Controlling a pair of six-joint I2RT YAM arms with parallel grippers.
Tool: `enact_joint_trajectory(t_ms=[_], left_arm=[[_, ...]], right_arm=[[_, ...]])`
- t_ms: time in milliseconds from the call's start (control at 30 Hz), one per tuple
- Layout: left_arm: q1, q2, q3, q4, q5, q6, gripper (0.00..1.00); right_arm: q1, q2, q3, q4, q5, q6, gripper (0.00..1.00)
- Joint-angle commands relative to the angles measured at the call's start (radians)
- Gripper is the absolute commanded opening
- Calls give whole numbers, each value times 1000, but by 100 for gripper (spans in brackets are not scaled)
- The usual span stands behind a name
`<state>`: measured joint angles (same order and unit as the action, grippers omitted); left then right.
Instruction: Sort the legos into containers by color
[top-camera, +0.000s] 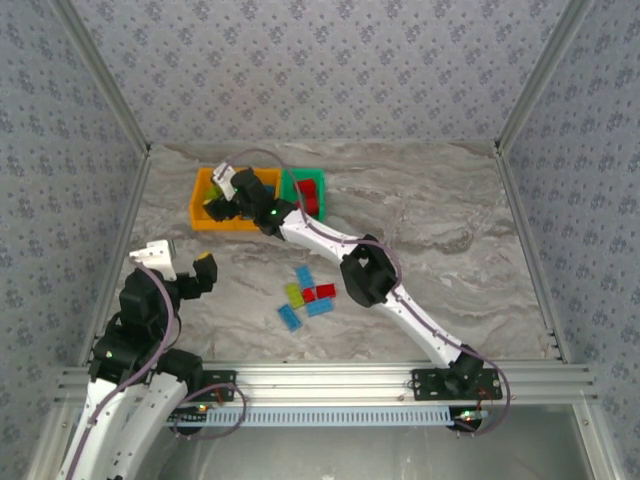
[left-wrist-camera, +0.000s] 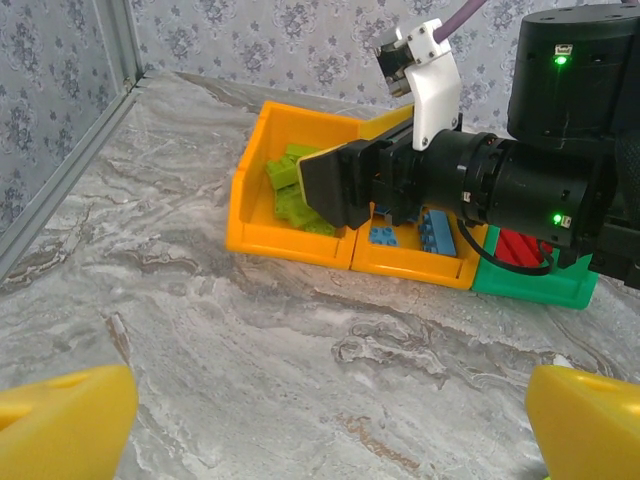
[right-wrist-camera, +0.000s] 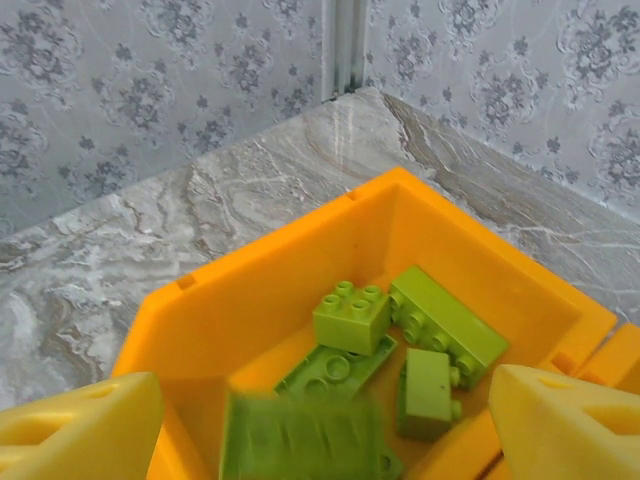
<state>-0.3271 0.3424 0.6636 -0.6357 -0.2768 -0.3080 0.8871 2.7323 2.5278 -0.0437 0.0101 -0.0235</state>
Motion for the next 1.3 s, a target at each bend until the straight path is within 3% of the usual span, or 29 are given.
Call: enact_joint_trajectory(t_ms=[0,133,367,567,800,967,1267], left_arm=[[11,7,2,6,8,8,99],[13,15,3,4,13,7,99],[14,97,34,-7,90,-10,99],[-13,271,35,29,260,-235,99],[-417,700,131,153,135,-356,99],[-464,995,204,279,206,-478,99],[-473,1287,317,297,192,-565,79]], right_arm=[[-7,-32,40,-70,-18,-10,87],[-5,-193,-99,-118,-49,3,88],[-4,-707,-687,-75,-48,38,93],[41,-1118,-1020,-343,24,133,93],[153,-1489,-1406,-532,65,356,96],[163,-1614,-1564,-552,108,518,97],[166,-1647,-1618,-633,181,551,99]])
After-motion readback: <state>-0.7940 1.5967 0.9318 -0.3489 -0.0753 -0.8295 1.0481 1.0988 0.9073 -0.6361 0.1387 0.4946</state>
